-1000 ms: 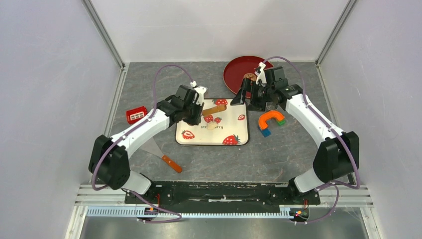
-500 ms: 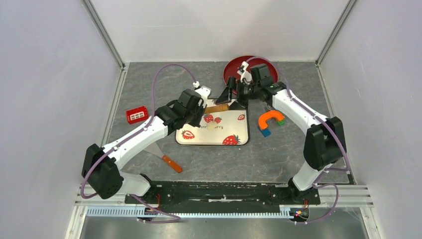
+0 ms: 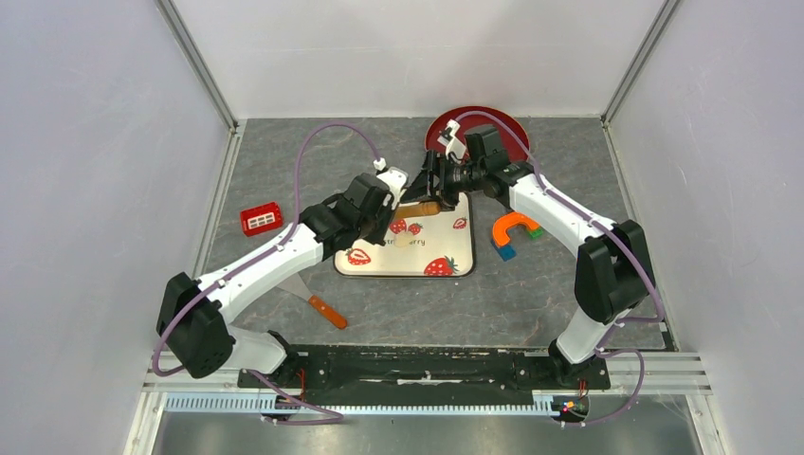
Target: Roll out the dumpling wrappers from the dough
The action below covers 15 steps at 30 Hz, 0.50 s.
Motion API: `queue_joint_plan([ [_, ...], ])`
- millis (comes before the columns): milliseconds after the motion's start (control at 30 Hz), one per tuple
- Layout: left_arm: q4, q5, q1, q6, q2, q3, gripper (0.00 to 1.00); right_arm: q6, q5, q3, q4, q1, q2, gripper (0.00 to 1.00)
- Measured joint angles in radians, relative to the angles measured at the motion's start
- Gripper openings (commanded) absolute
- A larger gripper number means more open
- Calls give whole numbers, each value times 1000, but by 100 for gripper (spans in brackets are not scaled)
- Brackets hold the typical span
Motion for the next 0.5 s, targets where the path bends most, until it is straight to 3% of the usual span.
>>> queue_joint_plan([
  [500, -12, -14, -10, 0, 32, 1, 2, 1, -14, -21, -17, 13, 27, 63],
])
